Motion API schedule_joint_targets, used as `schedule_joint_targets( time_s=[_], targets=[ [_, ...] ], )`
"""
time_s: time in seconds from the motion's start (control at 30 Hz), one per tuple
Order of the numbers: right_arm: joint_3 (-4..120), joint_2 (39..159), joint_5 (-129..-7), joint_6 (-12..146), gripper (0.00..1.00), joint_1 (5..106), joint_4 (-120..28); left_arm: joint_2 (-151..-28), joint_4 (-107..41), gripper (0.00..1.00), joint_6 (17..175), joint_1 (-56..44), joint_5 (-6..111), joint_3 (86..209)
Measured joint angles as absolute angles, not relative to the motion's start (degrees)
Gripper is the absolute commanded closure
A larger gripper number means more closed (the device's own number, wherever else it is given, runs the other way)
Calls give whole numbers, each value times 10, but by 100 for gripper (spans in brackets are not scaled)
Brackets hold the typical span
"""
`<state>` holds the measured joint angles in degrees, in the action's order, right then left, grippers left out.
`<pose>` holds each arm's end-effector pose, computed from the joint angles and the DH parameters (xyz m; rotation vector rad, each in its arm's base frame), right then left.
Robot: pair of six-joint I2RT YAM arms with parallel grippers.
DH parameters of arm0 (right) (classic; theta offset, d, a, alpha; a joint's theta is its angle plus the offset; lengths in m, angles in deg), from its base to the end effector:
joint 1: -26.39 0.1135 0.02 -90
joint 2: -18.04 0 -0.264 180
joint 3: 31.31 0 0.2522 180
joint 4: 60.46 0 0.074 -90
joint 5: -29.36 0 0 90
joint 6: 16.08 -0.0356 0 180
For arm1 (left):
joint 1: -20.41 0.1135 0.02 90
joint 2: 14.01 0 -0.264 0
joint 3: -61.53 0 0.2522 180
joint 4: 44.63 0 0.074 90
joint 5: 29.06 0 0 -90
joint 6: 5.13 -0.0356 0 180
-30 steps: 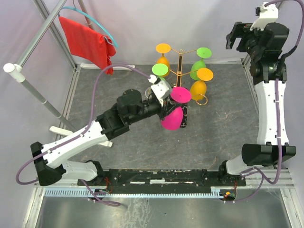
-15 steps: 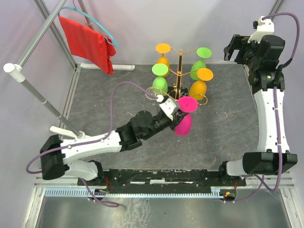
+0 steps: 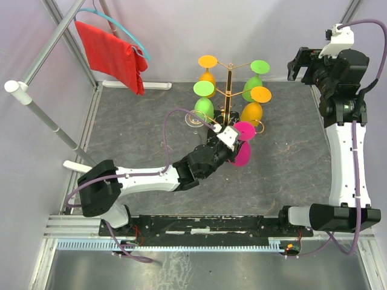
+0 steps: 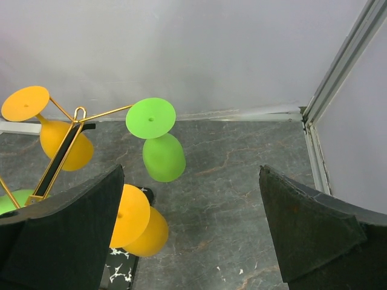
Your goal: Place the wine glass upside down on the wine glass rack
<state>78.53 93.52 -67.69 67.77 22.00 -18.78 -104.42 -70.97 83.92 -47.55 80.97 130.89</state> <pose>0.2700 -0.0163 0.4975 0.0643 1.6980 0.1274 0.1480 -0.3331 0.2968 0.6068 1.3961 -0.6848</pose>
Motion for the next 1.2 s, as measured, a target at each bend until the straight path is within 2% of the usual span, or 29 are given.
schedule_joint_targets(
  time_s=[0.17,0.83,1.2],
  targets=[
    [785,935,-677,683,0,219,-187,-1053,-751,97,828,-476,834,1308],
    [785,921,-677,693,0,217,-179,-1152,-765,97,776,-475,863,1397],
    [785,919,-677,700,0,214,-178,-1190,-769,97,769,-466,802,1429]
  ],
)
